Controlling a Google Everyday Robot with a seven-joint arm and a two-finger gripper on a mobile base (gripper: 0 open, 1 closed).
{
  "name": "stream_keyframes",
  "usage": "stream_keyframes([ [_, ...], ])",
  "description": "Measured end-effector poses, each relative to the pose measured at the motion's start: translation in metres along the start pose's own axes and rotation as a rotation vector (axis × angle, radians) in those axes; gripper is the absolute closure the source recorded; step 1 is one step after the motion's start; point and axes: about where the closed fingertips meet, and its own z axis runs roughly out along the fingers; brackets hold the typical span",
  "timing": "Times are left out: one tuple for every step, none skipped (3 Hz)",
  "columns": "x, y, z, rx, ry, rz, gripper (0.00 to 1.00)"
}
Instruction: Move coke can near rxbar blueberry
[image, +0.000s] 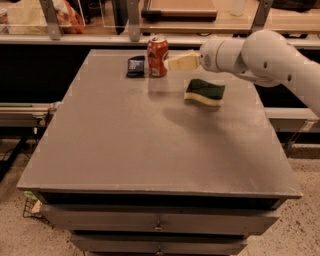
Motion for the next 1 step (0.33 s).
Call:
stream_keyframes([
  [0.0018,-0.0038,-0.0033,0.007,0.001,0.003,0.0],
])
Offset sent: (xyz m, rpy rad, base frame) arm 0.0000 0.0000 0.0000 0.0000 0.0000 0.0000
